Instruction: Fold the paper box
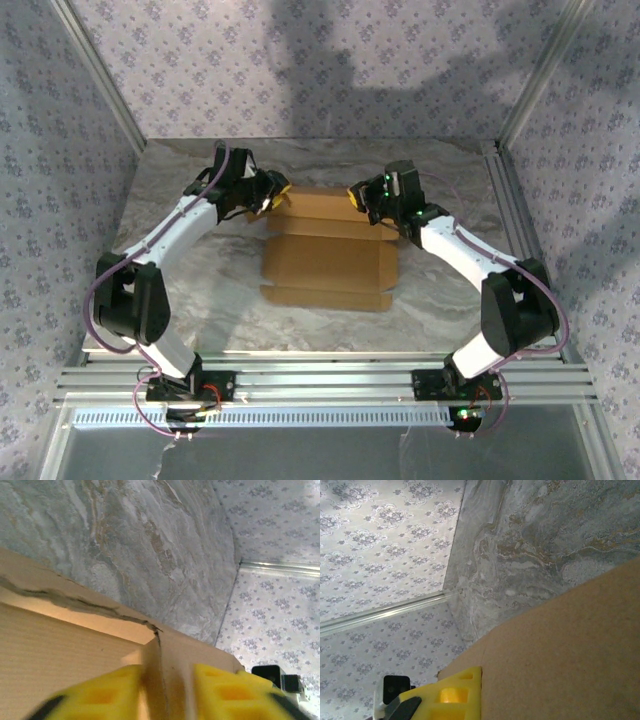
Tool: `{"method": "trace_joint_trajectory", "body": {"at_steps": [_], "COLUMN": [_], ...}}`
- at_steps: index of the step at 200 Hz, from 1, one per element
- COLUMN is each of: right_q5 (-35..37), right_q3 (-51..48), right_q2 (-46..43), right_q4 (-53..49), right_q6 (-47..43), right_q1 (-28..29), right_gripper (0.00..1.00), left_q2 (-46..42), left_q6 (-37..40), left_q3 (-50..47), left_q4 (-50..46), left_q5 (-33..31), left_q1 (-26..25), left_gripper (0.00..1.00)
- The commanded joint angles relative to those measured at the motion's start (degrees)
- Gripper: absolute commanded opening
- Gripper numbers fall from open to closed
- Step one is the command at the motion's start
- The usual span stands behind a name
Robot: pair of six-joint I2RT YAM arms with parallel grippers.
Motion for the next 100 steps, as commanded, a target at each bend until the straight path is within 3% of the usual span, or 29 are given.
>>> {"method": "trace_joint_trajectory", "body": {"at_steps": [1,6,25,59,100], "right_q5": [-2.99,-3.76,-7.15,-11.74,-12.81], "right_q3": [0.28,0.74,1.59,2.93,5.49], "right_q2": [-1.54,-1.47,-1.63,-3.39,-7.21], "right_q4": [0.89,0.77,1.17,1.77,-4.71], "right_q6": [2.21,2.58,4.27,7.61,7.05], "right_q1": [-2.83,-3.48,-6.0,-9.57,-11.38], "right_gripper": [0.0,0.0,0.0,0.0,0.0], "left_q2": [-7.49,-9.16,-15.46,-23.85,-15.81], "left_q6": [8.01,9.32,13.64,23.77,36.99], "left_q3": [0.33,-0.98,-7.56,-20.53,-21.59], "left_q4": [-5.08,-5.14,-4.3,2.68,8.85], "left_q5": [-5.36,-6.5,-9.26,-10.83,-5.71], "left_q1": [1.04,1.27,3.16,4.59,4.42], "left_gripper": [0.63,0.67,0.67,0.48,0.5]}}
